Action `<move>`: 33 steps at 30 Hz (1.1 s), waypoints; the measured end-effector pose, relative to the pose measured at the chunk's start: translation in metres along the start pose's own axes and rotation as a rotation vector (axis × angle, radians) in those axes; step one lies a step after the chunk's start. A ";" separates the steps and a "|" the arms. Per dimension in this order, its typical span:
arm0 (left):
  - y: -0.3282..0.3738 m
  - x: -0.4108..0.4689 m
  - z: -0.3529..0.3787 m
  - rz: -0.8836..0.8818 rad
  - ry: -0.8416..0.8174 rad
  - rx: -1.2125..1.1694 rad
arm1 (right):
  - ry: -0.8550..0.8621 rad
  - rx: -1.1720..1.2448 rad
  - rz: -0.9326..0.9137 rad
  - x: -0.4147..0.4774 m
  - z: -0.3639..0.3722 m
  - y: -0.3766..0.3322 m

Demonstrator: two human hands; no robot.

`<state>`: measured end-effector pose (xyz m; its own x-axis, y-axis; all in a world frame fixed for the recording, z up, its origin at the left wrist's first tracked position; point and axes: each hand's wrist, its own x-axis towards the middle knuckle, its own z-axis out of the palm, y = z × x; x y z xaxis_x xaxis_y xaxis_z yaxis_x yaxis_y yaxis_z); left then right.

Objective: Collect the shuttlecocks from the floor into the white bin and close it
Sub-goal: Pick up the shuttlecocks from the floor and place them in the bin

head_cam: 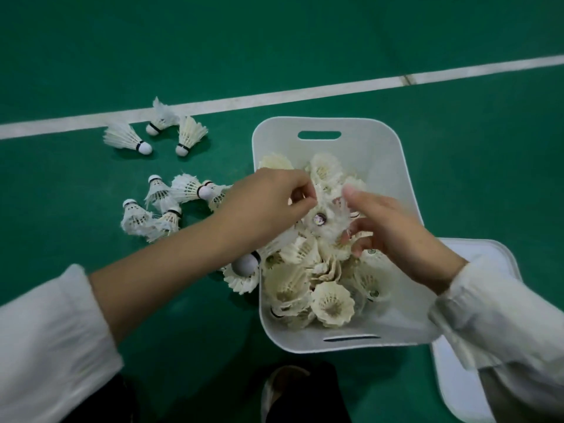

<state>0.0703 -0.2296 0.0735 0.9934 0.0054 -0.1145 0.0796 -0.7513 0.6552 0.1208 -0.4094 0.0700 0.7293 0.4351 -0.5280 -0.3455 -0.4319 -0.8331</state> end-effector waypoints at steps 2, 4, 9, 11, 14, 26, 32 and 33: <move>0.004 -0.002 0.002 0.035 -0.013 0.028 | 0.011 -0.154 -0.024 -0.001 0.003 0.003; 0.008 -0.005 0.001 0.067 -0.016 0.045 | 0.071 -0.281 -0.037 -0.001 0.002 0.004; 0.010 -0.011 -0.017 0.083 0.073 -0.011 | 0.039 -0.783 0.017 -0.010 -0.020 0.006; 0.007 -0.013 -0.021 0.121 0.073 0.003 | -0.049 -0.856 0.037 -0.017 -0.014 0.019; -0.003 -0.014 -0.016 0.182 0.032 0.016 | -0.024 -1.031 -0.087 -0.017 0.005 0.053; -0.012 -0.016 0.014 0.405 0.011 0.059 | 0.068 -0.195 -0.045 -0.013 -0.004 0.004; -0.007 -0.018 0.006 0.418 -0.070 0.086 | 0.222 -0.489 -0.058 0.003 -0.019 0.004; -0.009 -0.017 -0.002 0.360 -0.074 0.095 | 0.272 -0.546 -0.067 0.006 -0.024 0.005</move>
<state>0.0527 -0.2216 0.0714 0.9474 -0.3152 0.0545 -0.2850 -0.7544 0.5913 0.1379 -0.4280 0.0664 0.8885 0.2887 -0.3568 0.0056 -0.7842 -0.6205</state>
